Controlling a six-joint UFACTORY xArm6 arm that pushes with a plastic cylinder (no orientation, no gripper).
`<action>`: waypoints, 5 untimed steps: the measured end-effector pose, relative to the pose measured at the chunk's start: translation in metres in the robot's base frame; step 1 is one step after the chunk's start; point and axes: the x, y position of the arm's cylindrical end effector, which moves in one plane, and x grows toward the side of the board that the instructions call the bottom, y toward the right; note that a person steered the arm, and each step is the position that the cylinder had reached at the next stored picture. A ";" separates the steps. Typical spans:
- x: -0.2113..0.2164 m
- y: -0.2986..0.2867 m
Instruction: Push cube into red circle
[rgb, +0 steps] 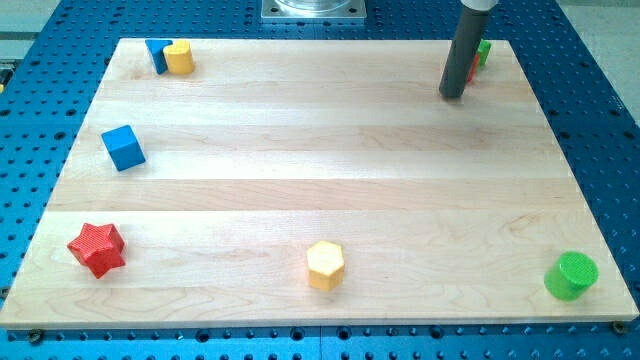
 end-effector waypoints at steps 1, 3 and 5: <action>0.001 0.005; 0.074 -0.052; 0.111 -0.168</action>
